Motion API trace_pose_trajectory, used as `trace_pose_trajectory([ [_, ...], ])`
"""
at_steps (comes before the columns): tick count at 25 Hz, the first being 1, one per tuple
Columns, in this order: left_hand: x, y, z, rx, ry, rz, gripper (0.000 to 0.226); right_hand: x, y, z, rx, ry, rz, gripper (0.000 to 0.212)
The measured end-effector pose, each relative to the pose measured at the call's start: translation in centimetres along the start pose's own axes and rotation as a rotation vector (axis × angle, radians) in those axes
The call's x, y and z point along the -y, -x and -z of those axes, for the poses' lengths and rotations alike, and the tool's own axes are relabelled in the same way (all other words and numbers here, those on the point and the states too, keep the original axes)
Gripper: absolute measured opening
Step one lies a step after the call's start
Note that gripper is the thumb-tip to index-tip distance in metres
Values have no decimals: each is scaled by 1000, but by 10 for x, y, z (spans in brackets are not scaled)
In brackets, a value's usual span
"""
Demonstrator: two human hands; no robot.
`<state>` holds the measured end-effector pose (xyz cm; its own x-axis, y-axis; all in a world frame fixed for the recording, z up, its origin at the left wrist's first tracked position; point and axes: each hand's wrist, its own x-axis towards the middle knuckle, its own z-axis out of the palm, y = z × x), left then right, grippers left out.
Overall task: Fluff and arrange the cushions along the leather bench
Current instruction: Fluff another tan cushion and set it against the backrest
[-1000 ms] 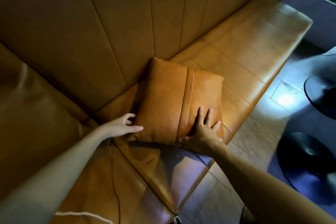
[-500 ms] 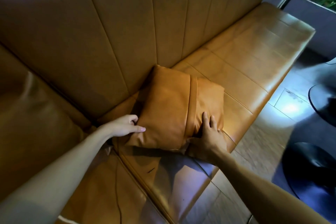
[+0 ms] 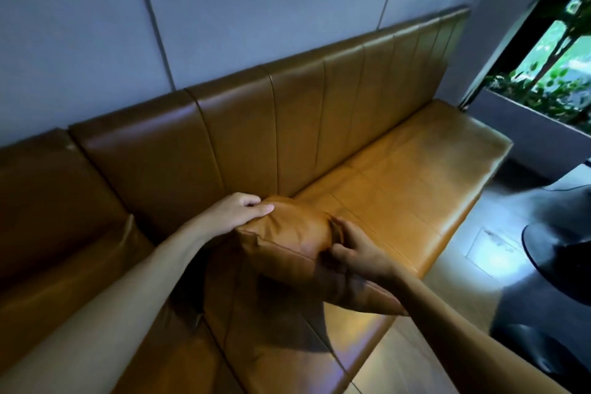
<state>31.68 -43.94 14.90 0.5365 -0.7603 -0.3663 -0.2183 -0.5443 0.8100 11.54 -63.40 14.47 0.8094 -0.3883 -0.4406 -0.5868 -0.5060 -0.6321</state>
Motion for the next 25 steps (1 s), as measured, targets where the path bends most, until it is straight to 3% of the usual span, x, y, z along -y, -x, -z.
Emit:
trace_pose_trajectory([
  [4,-55,10,-6,-61,119,16,38,68,26,16,80,115,165,88],
  [7,-78,17,-15,-132,134,61,37,90,36,13,-76,267,231,84],
  [12,-58,38,-14,-90,36,-13,43,62,25,8,-238,148,337,37],
  [14,-26,47,2,-102,-162,19,57,56,25,13,-267,117,342,23],
  [17,19,68,25,20,-487,193,105,70,23,47,-311,-19,312,14],
  [19,32,78,34,52,-647,194,122,84,29,81,-229,-156,301,15],
  [22,36,88,57,13,-647,190,130,87,37,107,-63,-326,256,24],
  [25,50,93,65,50,-658,218,124,72,23,94,-86,-441,173,25],
])
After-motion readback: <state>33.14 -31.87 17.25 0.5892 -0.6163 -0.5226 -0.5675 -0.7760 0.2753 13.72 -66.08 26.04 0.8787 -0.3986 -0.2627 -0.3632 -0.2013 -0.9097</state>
